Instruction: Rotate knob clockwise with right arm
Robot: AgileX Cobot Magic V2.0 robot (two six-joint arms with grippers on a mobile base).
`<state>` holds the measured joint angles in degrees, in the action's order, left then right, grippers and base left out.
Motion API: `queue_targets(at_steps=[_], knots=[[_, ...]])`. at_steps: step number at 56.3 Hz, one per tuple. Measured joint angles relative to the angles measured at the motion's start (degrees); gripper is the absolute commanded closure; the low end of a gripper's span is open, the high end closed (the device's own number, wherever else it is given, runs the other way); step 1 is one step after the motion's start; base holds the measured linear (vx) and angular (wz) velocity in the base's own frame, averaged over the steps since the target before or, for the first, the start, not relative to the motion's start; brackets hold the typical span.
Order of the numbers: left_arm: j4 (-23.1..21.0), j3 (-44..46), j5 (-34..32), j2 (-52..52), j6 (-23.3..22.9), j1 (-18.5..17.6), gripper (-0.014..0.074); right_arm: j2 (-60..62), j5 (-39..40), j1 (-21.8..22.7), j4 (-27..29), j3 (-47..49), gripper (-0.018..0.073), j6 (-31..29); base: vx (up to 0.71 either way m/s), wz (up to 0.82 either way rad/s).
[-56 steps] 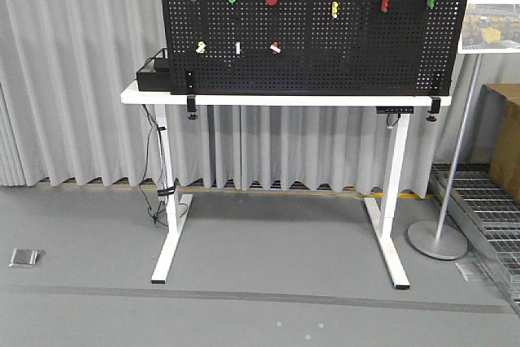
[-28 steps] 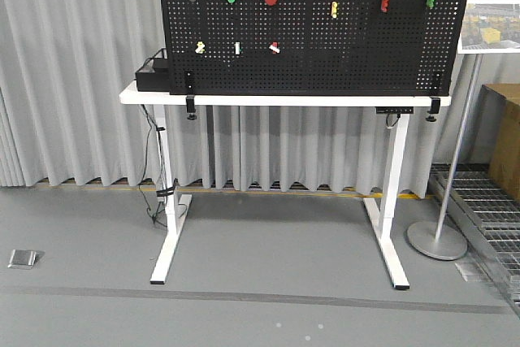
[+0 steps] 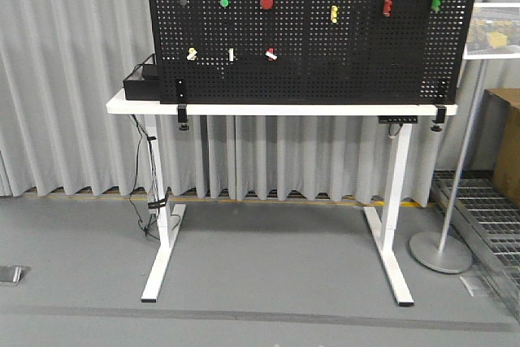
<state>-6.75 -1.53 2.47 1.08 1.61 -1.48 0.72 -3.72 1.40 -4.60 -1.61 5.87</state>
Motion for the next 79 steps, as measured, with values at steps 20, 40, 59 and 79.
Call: queue_targets(at_steps=[20, 40, 59, 79], knots=[[0.0, 0.0, 0.0, 0.0, 0.0, 0.0, 0.0603, 0.0, -0.3, 0.0, 0.0, -0.1, 0.0568, 0.0, 0.34, -0.05], [0.0, 0.0, 0.0, 0.0, 0.0, 0.0, 0.0603, 0.0, -0.3, 0.0, 0.0, -0.1, 0.0568, 0.0, 0.39, -0.04], [0.0, 0.0, 0.0, 0.0, 0.0, 0.0, 0.0603, 0.0, -0.3, 0.0, 0.0, -0.1, 0.0568, 0.0, 0.43, 0.02], [0.0, 0.0, 0.0, 0.0, 0.0, 0.0, 0.0603, 0.0, -0.4, 0.0, 0.0, -0.2, 0.0568, 0.0, 0.42, 0.05]])
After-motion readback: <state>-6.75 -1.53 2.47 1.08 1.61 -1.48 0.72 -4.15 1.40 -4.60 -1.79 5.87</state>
